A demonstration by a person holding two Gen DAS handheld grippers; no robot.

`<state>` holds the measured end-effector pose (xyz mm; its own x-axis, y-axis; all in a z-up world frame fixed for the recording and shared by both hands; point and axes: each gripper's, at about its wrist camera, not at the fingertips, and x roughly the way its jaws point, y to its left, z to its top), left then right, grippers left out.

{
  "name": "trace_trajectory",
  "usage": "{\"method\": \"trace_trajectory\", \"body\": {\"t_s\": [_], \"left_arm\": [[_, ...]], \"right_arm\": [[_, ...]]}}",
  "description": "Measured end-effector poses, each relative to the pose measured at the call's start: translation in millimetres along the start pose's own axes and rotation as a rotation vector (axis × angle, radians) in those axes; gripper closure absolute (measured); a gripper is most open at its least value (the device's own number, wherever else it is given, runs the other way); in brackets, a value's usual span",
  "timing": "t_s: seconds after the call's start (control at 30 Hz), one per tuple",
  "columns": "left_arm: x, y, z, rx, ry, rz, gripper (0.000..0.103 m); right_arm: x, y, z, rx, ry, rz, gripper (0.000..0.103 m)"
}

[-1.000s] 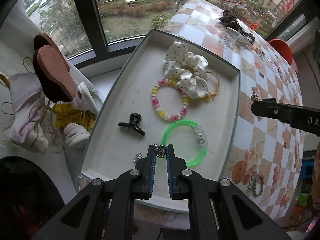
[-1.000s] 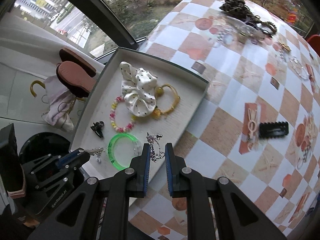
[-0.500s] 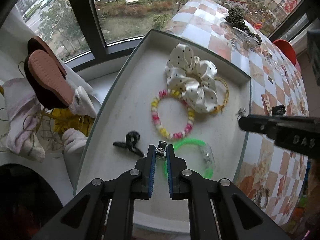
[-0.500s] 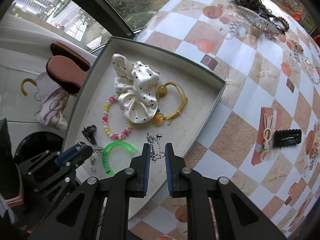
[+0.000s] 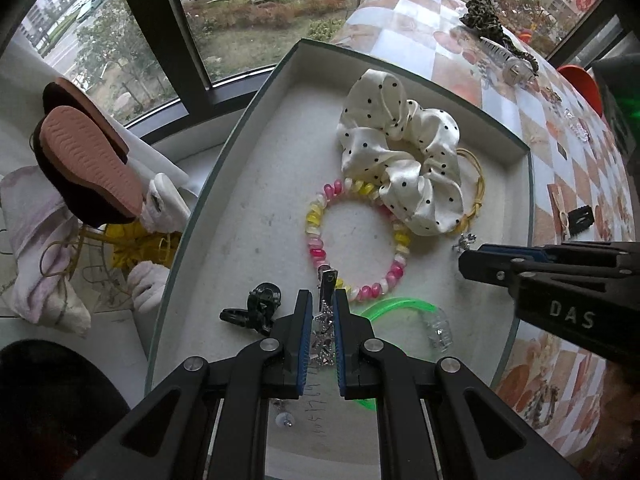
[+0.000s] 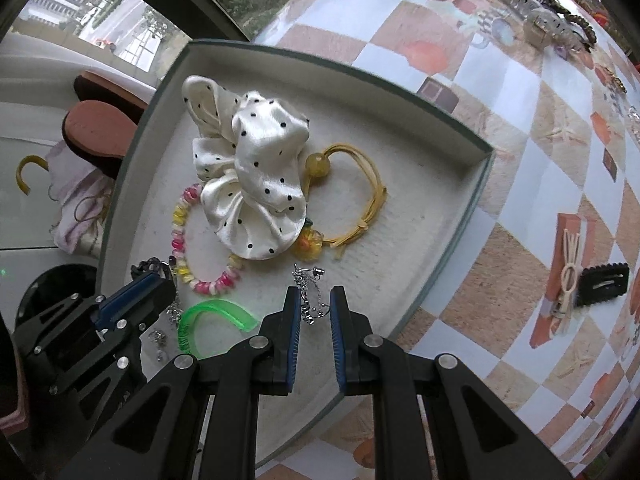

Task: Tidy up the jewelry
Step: 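Carry the hair clip and earring into the grey tray and open both tools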

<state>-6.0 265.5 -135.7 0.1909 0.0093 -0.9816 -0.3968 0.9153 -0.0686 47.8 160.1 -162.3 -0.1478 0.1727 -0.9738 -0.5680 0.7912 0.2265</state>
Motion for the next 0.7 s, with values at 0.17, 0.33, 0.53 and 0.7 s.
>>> {"method": "trace_trajectory", "body": {"t_s": [0.17,0.33,0.53,0.7], "left_arm": [[2,-3,0,0.009,0.003,0.013,0.088],[1,-7,1,0.013,0.008,0.021,0.088],[-4,-11,3,0.022,0.004,0.037,0.088],[-8,-16,4,0.033,0.011,0.052,0.088]], "right_arm": [[5,2,0,-0.004,0.001,-0.008,0.087],[6,2,0,0.001,0.009,0.005,0.078],[-18,-2,1,0.019,-0.039,0.033,0.056],[-44,-11,-4,0.048,-0.095,0.051,0.041]]}}
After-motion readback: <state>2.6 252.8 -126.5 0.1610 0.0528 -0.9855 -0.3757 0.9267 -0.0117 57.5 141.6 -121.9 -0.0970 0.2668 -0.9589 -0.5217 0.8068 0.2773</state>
